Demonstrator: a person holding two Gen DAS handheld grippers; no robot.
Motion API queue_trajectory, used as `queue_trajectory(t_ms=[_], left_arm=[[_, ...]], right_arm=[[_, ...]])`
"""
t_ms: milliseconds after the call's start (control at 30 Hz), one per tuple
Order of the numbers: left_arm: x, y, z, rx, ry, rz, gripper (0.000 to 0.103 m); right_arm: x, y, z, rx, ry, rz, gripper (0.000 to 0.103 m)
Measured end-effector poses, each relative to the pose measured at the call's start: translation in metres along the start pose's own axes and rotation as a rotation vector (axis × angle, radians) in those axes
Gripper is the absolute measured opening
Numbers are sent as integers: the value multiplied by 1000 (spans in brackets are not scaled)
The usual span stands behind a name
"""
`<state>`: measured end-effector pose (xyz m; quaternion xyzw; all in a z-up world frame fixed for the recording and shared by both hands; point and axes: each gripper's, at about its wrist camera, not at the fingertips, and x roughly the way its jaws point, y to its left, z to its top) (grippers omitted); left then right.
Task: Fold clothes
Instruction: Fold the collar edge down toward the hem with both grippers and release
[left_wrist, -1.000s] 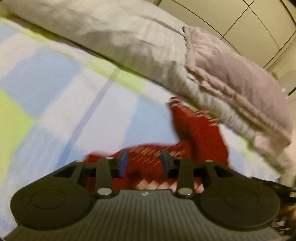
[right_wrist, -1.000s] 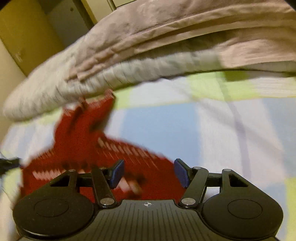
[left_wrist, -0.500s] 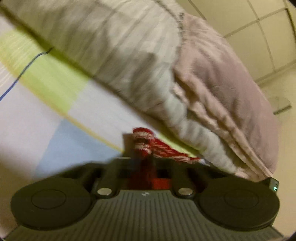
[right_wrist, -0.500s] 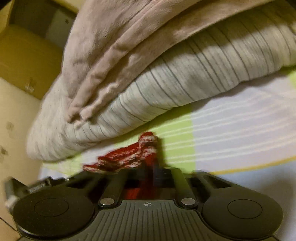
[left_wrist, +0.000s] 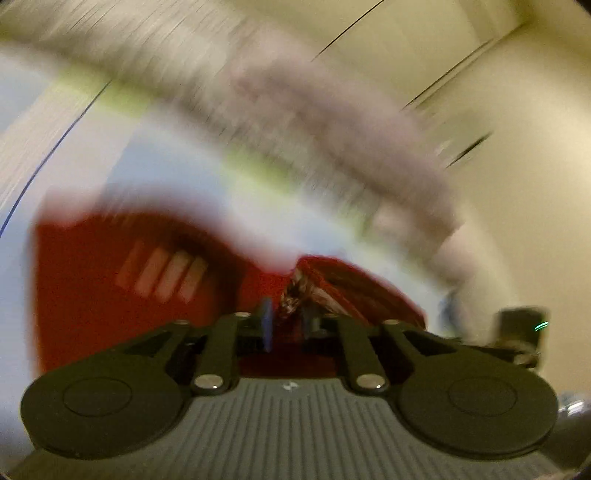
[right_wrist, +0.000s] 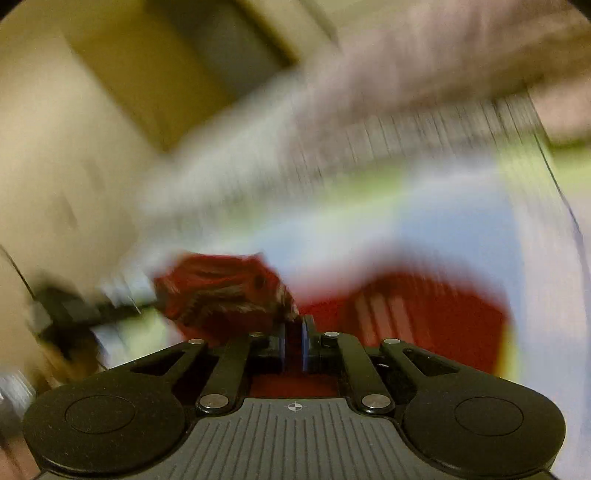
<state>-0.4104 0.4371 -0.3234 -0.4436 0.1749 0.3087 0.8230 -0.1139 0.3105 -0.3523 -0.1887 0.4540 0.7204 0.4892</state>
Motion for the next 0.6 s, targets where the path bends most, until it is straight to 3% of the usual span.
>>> queue_trajectory(t_ms=[67,133,267,400,500,600], left_arm=[[-2,-6,-8,31,4,59,13],[-5,-13,-16,63,9,117,13],[-10,-25,-31,126,18,234,13],[23,-46,-19,275,-19,177,13],[54,-37,-30,324,56,225,13],[42,-26,-62,368,50,234,13]], right_arm=[[3,8,-37,-34,124,-155,34],[-5,11,-48,-23,116,-169,34],[-14,20,-29,6,-44,-143,34],[19,46,2,-97,-150,-155,34],[61,56,4,-160,-107,-179,34],[80,59,-24,-240,-88,-266,34]])
